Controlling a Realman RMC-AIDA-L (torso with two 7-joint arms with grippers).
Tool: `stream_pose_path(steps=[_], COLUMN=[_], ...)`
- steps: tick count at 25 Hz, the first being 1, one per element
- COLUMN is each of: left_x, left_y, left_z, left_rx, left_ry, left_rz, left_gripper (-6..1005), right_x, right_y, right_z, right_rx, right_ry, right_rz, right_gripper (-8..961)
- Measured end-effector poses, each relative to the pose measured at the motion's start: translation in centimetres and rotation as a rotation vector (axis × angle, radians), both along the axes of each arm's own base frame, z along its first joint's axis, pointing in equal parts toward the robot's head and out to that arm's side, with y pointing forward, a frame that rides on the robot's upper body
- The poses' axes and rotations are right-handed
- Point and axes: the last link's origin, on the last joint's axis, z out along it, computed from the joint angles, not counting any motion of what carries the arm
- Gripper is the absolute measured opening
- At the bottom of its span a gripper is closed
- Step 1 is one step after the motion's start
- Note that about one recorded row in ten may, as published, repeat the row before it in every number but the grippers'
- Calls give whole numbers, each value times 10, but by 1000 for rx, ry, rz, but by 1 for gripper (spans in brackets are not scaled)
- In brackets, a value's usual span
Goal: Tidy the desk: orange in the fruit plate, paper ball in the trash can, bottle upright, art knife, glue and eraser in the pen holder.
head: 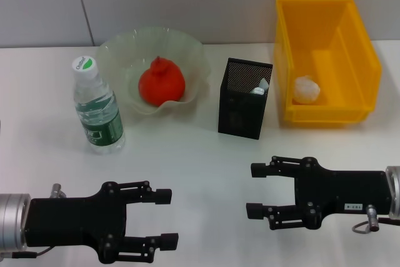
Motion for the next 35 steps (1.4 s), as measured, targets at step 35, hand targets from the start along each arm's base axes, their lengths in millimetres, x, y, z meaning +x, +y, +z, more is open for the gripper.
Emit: stream_pose_path(steps=[35], left_x=[-1], left_y=[-2], left_z=[-1], left_rx=[4], left_ry=[-6], left_rz=[-1], left_gripper=[770], right_x=[-4], right_y=[1], right_z=[-5], right_rx=[-5], right_ry=[4], right_rz=[4], right_gripper=[810])
